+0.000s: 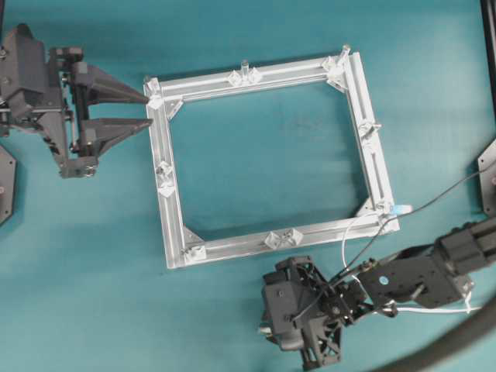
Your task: Move the cable alternately left and right between 8 pins so it hooks onto each one.
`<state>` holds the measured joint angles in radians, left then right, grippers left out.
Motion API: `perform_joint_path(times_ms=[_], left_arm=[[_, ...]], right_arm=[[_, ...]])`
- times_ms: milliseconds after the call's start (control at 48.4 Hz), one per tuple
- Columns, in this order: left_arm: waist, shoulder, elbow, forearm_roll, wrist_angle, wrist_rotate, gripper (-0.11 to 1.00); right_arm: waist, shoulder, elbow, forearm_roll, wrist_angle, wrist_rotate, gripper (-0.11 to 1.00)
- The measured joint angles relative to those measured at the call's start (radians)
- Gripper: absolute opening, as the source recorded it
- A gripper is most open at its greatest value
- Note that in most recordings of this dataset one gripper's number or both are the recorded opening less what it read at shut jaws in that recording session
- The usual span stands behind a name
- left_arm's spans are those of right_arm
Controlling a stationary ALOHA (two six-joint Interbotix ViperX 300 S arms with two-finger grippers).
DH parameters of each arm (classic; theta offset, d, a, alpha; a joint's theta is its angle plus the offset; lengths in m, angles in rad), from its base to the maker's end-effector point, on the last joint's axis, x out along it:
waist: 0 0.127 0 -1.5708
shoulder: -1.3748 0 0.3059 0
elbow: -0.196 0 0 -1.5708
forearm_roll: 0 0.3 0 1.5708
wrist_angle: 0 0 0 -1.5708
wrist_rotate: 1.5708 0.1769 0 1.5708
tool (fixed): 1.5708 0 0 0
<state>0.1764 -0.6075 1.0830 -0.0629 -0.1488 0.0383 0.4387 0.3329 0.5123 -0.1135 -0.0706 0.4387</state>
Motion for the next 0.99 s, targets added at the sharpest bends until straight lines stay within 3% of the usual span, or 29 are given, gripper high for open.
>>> perform_joint_path(times_ms=[207,372,600,765,993], left_arm=[[-0.002,-0.041,0.018,0.000,0.011,0.000,0.55],[-0.002,-0.077,0.032,0.000,0.055,0.000,0.55],[-0.002,-0.173,0.063,0.000,0.115,0.000,0.55],[-0.003,-0.287,0.101,0.000,0.135,0.000,0.55],[-0.006,-0.453,0.143,0.000,0.230,0.000,0.55]], right_arm=[[0.000,0.011,-0.018,0.000,0.009,0.021,0.42],[-0.002,0.008,-0.028,0.000,0.071,0.029,0.14],[0.020,-0.069,0.008,0.000,0.199,0.048,0.13],[0.028,-0.242,0.094,0.000,0.221,0.072,0.13],[-0.063,-0.449,0.195,0.000,0.305,0.236,0.13]])
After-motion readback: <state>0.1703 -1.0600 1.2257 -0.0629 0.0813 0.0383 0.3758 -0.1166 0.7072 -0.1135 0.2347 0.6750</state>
